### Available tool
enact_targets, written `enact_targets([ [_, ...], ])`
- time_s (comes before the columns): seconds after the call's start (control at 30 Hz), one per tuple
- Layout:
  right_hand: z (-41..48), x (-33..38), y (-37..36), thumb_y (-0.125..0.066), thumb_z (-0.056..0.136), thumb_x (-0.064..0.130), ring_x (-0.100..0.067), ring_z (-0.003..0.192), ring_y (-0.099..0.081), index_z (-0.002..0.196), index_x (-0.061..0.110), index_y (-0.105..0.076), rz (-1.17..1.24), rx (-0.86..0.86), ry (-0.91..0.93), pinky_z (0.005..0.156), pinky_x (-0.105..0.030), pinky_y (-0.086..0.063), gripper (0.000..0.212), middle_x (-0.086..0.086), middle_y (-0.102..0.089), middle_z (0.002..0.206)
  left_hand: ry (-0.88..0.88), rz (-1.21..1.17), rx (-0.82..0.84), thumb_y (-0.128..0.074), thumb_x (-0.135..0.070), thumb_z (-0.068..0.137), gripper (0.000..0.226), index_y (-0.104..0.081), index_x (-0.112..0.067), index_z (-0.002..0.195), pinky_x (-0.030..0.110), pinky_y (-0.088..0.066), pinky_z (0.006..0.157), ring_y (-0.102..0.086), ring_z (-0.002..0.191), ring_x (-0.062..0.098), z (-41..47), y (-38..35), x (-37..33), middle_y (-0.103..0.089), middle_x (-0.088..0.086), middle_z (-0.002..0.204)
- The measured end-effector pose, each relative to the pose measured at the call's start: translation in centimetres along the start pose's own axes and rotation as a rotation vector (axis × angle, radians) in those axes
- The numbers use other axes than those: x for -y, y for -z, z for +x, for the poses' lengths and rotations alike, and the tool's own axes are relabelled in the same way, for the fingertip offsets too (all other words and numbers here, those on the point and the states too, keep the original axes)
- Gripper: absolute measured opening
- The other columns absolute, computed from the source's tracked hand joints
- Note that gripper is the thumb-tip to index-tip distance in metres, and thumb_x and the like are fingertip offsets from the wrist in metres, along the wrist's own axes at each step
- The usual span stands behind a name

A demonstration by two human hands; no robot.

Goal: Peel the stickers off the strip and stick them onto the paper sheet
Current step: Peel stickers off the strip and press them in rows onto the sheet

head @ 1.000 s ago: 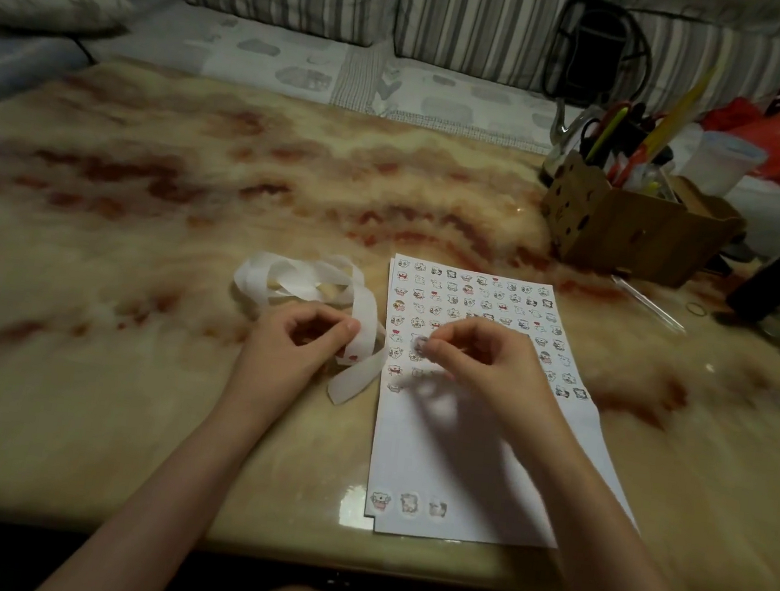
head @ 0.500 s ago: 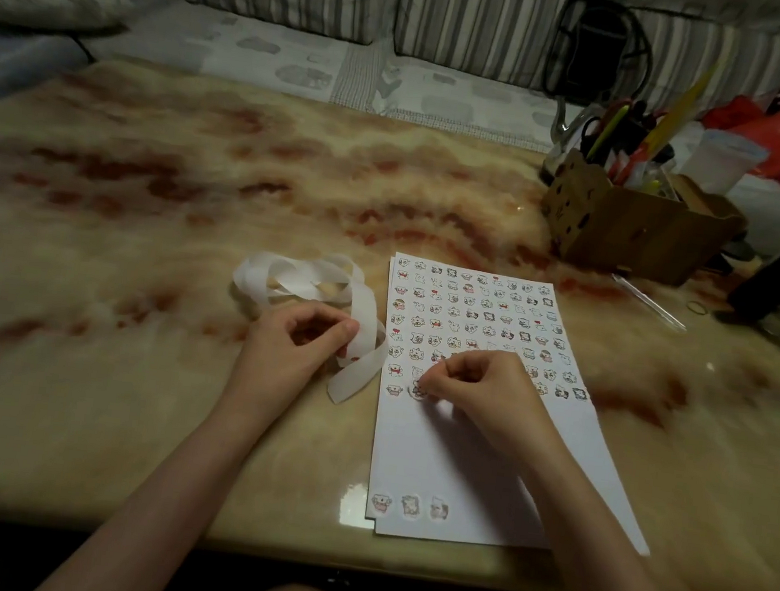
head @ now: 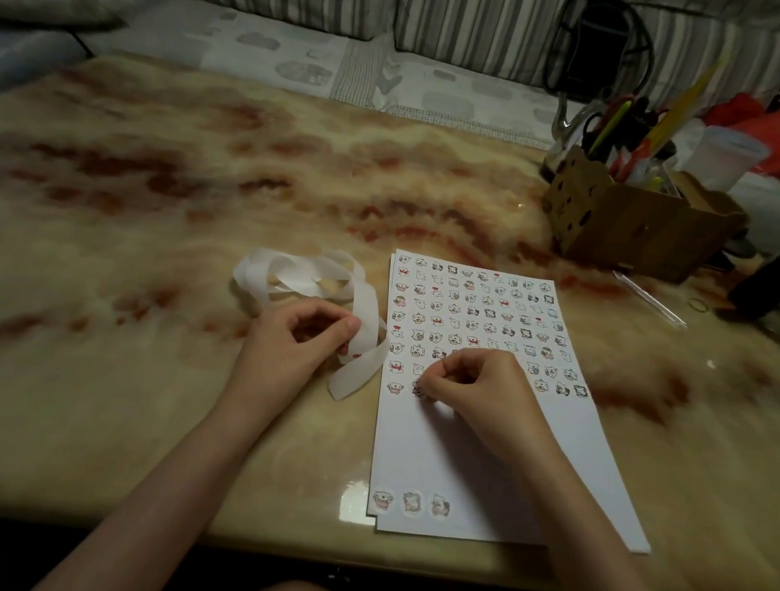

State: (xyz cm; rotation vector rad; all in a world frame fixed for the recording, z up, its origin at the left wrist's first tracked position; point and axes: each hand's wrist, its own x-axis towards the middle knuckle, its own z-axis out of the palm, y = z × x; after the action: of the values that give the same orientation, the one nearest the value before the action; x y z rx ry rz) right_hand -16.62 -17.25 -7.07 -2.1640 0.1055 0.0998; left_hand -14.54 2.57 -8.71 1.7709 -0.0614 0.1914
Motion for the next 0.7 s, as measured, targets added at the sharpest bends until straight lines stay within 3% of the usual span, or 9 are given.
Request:
enact_targets([
  [0.13,-0.1,-0.3,-0.5,-0.071,0.075,0.021,-0.017,0.071,-0.067,0.069,0.019,-0.071,-0.059,-0.047,0.029,0.075,-0.042,-0.053,0.007,0.002,-0.071,0.067,-0.001,0.000,-0.001,-0.069,-0.013,0.084,0.005,-0.072,-0.010,0.083,0.012,-0.045,0.056,-0.057,0.055,0.001,-0.1,0.0,-0.1,-0.069,0.008,0.070],
  [0.4,-0.3,-1.0,-0.6,-0.076,0.076,0.028,-0.003,0.055,-0.049,0.072,0.019,-0.069,-0.095,-0.101,0.084,0.059,-0.027,-0.040,0.012,0.009,-0.055,0.056,-0.011,-0.024,0.001,-0.067,-0.009,0.084,0.005,-0.071,-0.007,0.082,0.011,-0.045,0.056,-0.057,0.054,0.001,-0.1,-0.1,-0.3,-0.067,0.009,0.067],
  [0.57,-0.2,-1.3,-0.8,-0.070,0.081,0.022,-0.004,0.058,-0.049,0.086,0.024,-0.061,-0.122,-0.151,0.111,0.060,-0.026,-0.039,0.011,0.008,-0.052,0.060,-0.008,-0.068,0.012,-0.066,-0.008,0.085,0.007,-0.070,-0.002,0.086,0.014,-0.046,0.051,-0.057,0.049,0.002,-0.1,-0.1,-0.5,-0.064,0.005,0.062],
  [0.7,-0.2,-1.4,-0.7,-0.074,0.079,0.026,-0.006,0.057,-0.051,0.084,0.023,-0.060,-0.036,-0.125,0.095,0.062,-0.029,-0.042,0.015,0.007,-0.055,0.061,-0.016,-0.076,0.020,-0.065,-0.008,0.086,0.007,-0.069,-0.002,0.087,0.014,-0.046,0.049,-0.055,0.046,0.005,-0.2,-0.1,-0.6,-0.064,0.006,0.060],
])
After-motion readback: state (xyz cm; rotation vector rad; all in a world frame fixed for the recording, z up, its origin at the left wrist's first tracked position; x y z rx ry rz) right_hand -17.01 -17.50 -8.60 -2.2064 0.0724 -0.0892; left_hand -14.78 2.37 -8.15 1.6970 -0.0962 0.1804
